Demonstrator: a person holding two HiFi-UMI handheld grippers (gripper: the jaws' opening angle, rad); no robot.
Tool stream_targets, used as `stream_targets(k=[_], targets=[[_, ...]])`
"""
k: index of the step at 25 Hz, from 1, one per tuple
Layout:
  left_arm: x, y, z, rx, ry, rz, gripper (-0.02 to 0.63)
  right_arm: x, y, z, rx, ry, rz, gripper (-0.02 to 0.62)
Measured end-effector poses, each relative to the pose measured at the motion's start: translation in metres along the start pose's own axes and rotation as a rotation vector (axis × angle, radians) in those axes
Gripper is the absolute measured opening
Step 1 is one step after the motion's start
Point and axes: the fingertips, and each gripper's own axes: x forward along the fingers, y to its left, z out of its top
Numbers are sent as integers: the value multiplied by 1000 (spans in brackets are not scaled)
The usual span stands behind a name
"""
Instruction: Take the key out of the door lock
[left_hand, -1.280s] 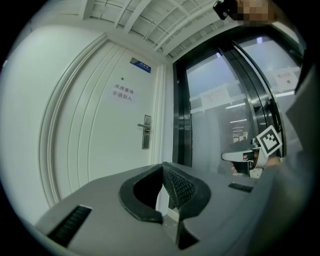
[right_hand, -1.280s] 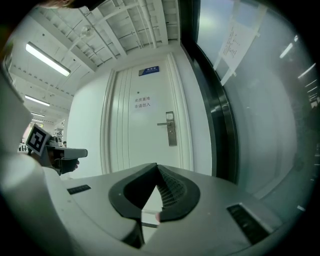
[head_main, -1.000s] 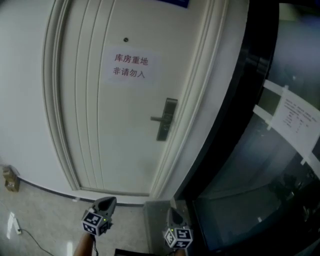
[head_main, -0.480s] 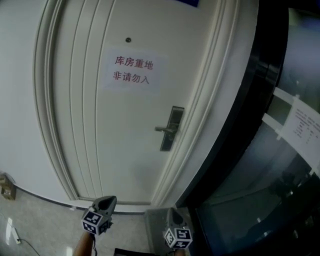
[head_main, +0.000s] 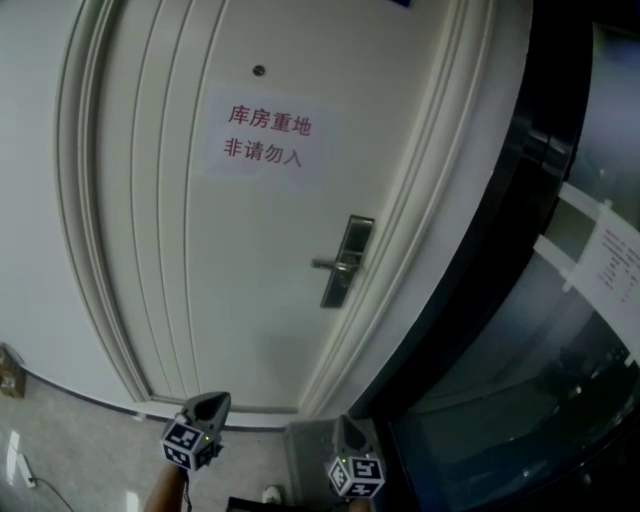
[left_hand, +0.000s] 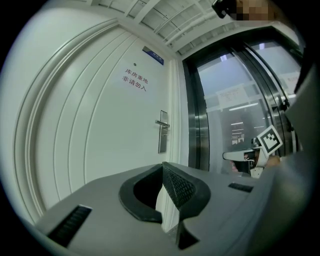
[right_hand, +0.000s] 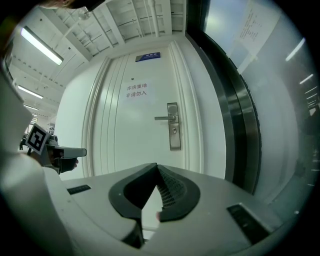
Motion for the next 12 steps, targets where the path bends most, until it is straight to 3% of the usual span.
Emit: stream_targets(k=[12], targets=[[61, 32, 6, -2, 14, 37, 9, 73, -21, 11, -32, 16, 42, 12]])
